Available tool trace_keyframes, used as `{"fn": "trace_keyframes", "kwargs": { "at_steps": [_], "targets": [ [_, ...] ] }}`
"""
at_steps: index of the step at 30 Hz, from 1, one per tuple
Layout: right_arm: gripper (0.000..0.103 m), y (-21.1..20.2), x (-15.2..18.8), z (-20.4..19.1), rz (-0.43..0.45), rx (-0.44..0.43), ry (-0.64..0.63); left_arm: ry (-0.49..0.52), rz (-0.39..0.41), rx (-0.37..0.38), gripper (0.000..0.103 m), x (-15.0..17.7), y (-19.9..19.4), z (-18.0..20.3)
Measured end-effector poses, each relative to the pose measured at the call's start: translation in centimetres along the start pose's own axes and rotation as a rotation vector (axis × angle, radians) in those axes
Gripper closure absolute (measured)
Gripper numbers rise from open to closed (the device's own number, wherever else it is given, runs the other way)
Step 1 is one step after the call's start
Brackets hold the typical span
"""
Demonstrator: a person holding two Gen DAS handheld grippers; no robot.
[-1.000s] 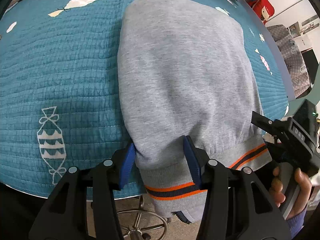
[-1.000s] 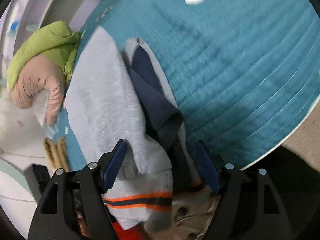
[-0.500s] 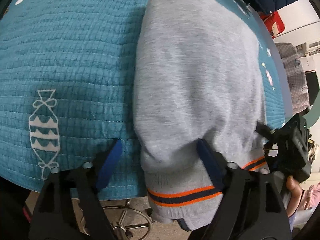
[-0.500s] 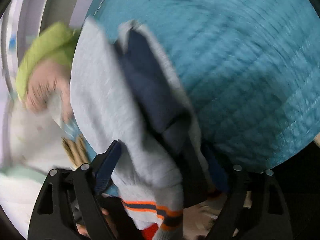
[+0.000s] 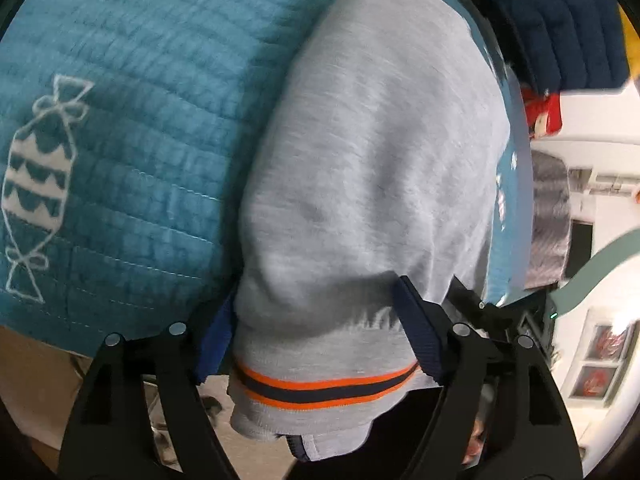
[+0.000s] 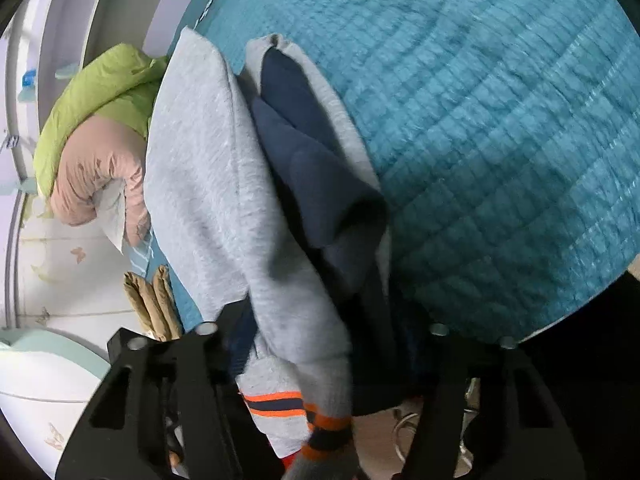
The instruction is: Fold large clothes
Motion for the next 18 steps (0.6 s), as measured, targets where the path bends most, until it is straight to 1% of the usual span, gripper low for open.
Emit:
{"fn": "trace_keyframes", "kwargs": {
  "at_steps": [1,2,3,4,5,6,8,9,11,14,16,18],
  "targets": [
    [0.068,-0.2,0.1,-0.1,0.001,-0.01,-0.006,0.046,0.031,-0.042,0.041,0.3,-0.2,0.4],
    [0.071,-0.4,0.0,-0.1,0.006,-0.005,-0.02,0.064,0.05,-0.049,0.048,0.4,-0.5,0.7],
    [0.074,-0.6,0.2,-0.6,0.007,0.006,-0.051,0.074,0.064,-0.056,0.058,0.6,-0.8,0.8],
    [0.076,-0.9,0.4,-0.9,0.012,0.008,-0.065,0.082,0.074,-0.064,0.063,0.6,-1.0,0.9],
    [0.076,-1.1,0.5,-1.4,0.019,0.009,-0.079,0.098,0.091,-0.064,0.071,0.7,-1.4,1.0],
    [0.077,-1.3,0.7,-2.1,0.023,0.022,-0.113,0.124,0.115,-0.069,0.076,0.7,-2.1,1.1],
    [0.078,-1.3,1.1,-3.7,0.032,0.057,-0.181,0.172,0.16,-0.089,0.078,0.7,-3.3,1.8],
    [0.078,-1.4,1.5,-4.9,0.038,0.092,-0.24,0.2,0.186,-0.107,0.078,0.7,-4.0,2.1],
    [0.078,-0.4,2.7,-7.7,0.05,0.133,-0.316,0.237,0.228,-0.13,0.078,0.7,-5.3,2.5],
    [0.079,-0.5,3.8,-10.1,0.052,0.163,-0.409,0.264,0.28,-0.142,0.078,0.1,-7.7,2.7],
    [0.079,0.1,4.6,-11.7,0.047,0.165,-0.454,0.278,0.317,-0.147,0.079,-0.3,-9.2,2.7],
    [0.079,0.5,5.2,-13.5,0.044,0.168,-0.498,0.281,0.348,-0.142,0.079,-0.5,-10.8,1.9]
  ]
}}
Point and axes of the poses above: each gripper's, at about its wrist camera, not at the fingertips, and y roughly the way its jaws point, z to its right, x to its underside, the point moved 7 cm from there along y, roughly the way its jaws point, and after that the axes turned 11 degrees about -x, right-handed, at the moved point
